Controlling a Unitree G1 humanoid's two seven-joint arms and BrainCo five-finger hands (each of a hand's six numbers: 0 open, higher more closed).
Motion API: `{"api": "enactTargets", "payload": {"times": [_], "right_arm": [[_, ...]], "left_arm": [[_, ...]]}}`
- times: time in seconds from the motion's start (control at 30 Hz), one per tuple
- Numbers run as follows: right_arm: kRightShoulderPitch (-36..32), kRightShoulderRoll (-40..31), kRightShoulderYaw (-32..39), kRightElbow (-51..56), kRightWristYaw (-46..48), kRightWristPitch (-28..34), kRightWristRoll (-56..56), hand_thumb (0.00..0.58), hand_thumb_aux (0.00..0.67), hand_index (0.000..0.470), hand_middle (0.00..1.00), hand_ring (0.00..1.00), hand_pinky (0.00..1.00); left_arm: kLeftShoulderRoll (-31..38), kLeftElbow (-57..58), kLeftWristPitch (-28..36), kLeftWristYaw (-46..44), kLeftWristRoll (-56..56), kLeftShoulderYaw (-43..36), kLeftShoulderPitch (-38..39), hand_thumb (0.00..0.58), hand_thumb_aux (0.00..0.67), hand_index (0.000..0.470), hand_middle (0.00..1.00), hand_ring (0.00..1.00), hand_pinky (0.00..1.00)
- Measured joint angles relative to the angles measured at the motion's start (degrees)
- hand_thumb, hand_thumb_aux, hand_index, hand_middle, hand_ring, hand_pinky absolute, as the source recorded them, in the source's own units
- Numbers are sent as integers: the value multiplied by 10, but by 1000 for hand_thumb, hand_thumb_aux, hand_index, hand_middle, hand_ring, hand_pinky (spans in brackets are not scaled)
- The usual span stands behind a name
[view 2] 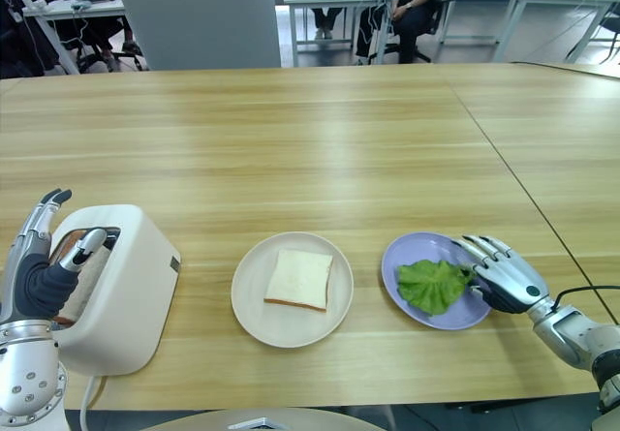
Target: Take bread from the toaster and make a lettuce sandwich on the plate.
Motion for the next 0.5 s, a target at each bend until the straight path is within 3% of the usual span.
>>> {"api": "enactTargets", "payload": {"times": [0.5], "right_arm": [[1,-7,-6,-20,-3,-20,43,580,670,460,0,0,0]], "left_arm": [[1,22,-8,6,0,-9,-5,0,0,0,0,0,0]]}}
